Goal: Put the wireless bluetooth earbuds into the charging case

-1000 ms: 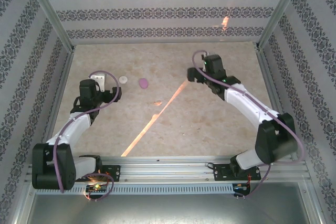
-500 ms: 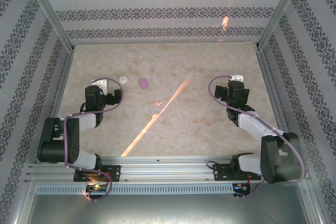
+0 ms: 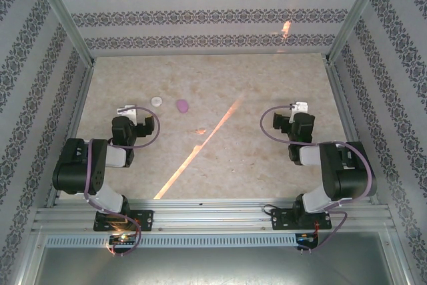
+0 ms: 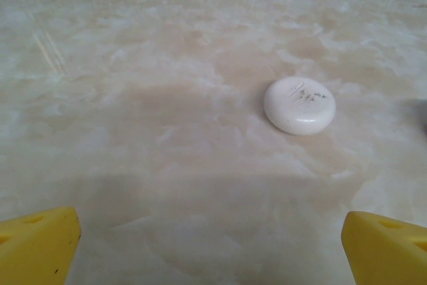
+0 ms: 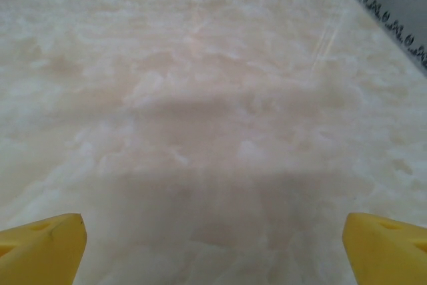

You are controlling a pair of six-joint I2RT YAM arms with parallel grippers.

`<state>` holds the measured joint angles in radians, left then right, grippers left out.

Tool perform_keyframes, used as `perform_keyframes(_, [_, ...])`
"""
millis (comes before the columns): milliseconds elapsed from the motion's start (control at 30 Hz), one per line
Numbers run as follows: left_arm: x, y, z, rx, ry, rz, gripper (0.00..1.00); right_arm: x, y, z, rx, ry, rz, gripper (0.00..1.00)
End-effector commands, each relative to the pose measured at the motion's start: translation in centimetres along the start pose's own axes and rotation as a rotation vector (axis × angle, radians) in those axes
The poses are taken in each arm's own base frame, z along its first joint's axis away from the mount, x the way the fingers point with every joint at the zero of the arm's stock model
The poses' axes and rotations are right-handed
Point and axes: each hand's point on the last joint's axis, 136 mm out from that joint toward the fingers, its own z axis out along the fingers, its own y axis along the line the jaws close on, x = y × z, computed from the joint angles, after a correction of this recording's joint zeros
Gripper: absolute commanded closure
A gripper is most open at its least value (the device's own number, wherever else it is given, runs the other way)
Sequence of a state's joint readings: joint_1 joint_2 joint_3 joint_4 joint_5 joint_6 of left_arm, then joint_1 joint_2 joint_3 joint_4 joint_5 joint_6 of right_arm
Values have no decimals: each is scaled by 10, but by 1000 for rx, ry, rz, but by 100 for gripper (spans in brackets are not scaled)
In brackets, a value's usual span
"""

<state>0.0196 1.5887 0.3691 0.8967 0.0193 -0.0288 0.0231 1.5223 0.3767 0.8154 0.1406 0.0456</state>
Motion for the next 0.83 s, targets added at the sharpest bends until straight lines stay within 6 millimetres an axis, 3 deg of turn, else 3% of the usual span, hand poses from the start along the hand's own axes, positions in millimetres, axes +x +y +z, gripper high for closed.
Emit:
perform_keyframes(0, [-20, 1, 1, -44, -63, 28, 0, -26, 7, -2, -41, -95, 11, 2])
perform_keyframes(800, [-19, -8, 1, 7, -60, 47, 0, -26, 9, -2, -49, -97, 4, 2])
